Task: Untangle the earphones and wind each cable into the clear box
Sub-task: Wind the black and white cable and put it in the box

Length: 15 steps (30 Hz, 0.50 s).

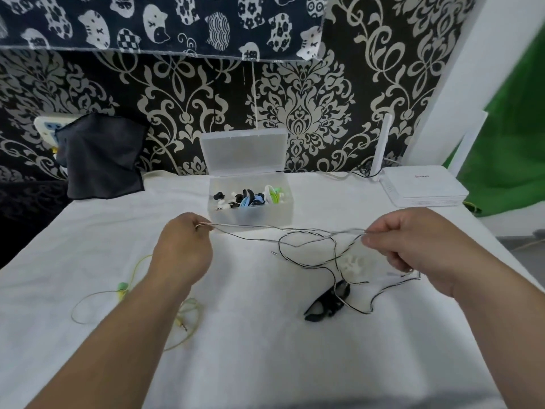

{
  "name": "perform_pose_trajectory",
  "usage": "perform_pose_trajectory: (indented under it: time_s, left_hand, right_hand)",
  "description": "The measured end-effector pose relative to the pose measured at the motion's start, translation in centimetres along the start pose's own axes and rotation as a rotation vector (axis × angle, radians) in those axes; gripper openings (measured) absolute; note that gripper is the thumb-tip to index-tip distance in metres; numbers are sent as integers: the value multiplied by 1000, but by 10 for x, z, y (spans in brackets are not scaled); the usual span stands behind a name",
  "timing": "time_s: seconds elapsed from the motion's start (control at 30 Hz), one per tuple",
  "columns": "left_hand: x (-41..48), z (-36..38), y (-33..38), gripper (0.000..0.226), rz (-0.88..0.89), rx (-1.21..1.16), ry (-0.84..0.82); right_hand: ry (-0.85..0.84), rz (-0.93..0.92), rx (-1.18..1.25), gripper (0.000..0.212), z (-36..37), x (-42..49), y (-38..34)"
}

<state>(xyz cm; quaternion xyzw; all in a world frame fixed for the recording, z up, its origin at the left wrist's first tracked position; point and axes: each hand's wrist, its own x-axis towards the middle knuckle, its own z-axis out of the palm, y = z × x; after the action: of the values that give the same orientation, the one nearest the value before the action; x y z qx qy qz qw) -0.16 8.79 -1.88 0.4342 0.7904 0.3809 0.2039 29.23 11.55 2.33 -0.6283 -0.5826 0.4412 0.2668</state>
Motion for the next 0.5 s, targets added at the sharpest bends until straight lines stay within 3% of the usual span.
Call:
perform_pose_trajectory:
  time_s: [0.1,0.17,0.33,0.43,0.5]
  left_hand:
    - [2,6,-5,34,-4,73,3]
    - [-2,12,-6,40,40,252,-41]
    - [-28,31,6,63,171,675,-291]
    - [-51,41,16,56,373,488,-299]
    - [-70,48,26,28,511,347,-325]
  right_hand:
    - [57,-1,138,17,-8,-1,1]
    - [58,5,226,21,-11,-2,0]
    - [-31,-81,424,18,-13,-4,-5]
    - [-65,-98,450,14,-4,-3,-8]
    - [-72,-87,443,19,1,-2,-10]
